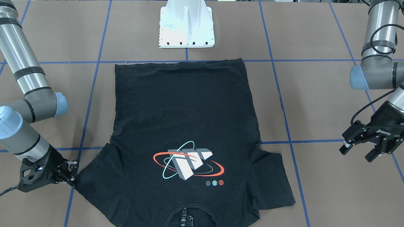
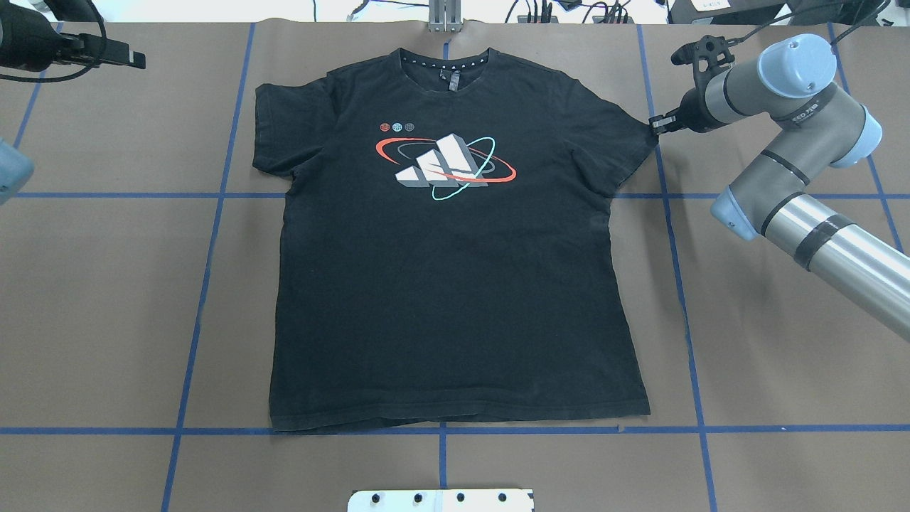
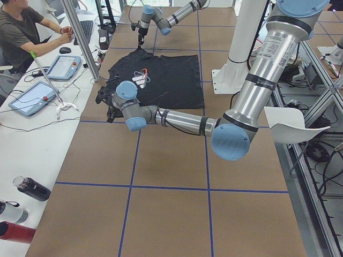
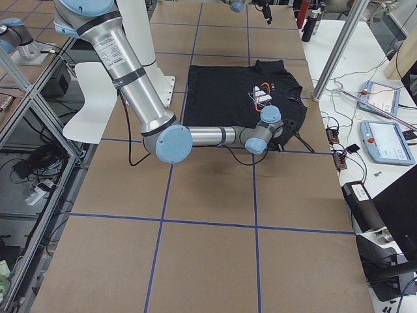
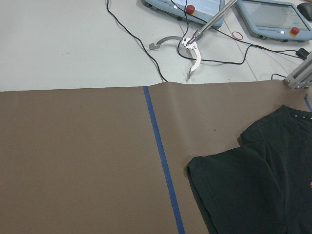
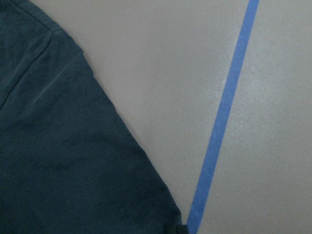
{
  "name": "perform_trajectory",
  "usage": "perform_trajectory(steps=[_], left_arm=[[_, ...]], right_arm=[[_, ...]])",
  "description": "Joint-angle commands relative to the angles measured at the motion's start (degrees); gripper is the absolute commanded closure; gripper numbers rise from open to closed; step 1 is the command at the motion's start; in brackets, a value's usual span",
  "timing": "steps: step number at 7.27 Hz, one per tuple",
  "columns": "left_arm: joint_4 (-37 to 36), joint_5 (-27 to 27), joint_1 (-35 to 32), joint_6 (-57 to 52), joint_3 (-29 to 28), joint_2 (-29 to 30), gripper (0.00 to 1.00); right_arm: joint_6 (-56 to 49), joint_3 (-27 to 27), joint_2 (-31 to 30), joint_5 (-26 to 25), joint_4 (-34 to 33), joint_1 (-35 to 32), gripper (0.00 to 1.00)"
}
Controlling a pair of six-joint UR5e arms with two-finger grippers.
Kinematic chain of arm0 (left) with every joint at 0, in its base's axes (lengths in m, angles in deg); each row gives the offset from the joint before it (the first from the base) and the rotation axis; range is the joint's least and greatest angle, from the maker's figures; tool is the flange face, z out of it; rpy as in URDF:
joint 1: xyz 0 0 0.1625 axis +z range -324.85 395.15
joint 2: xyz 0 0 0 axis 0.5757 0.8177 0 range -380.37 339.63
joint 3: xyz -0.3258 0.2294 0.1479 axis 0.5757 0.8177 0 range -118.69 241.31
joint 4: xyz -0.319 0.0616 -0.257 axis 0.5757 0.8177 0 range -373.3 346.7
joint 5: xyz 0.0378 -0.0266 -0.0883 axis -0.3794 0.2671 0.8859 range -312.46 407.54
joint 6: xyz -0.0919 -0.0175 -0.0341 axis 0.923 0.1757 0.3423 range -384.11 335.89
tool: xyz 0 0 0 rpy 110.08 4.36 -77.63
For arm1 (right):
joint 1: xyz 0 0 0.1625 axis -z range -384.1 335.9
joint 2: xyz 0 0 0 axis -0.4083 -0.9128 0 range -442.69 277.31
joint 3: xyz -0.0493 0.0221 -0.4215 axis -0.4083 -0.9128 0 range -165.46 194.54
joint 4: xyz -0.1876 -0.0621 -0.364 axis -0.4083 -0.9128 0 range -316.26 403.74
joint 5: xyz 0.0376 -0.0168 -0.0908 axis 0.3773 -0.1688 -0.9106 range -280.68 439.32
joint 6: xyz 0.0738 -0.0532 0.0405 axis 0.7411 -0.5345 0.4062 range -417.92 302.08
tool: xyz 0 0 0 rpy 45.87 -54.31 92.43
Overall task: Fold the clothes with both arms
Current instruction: 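Move the right gripper over the black shirt's sleeve nearest it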
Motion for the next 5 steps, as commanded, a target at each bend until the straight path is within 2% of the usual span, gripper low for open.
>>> perform_trajectory(steps=[1, 2, 4, 5], left_arm=[[0.00, 0.00, -0.09, -0.04, 0.00, 0.02, 0.01], [0.00, 0.09, -0.18, -0.04, 0.09, -0.07, 0.01], [0.09, 0.09, -0.26, -0.21, 0.09, -0.07, 0.01], [0.17, 0.18, -0.35, -0.21, 0.17, -0.16, 0.01]], right_arm=[[0.33, 2.82, 0.00, 5.05, 0.03, -2.11, 1.00], [1.11, 5.09, -0.09, 7.87, -0.06, -2.82, 1.00], [6.45, 7.31, 1.30, 8.61, -0.23, -1.87, 1.00], [9.18, 7.40, 4.71, 8.52, -3.28, -0.55, 1.00]])
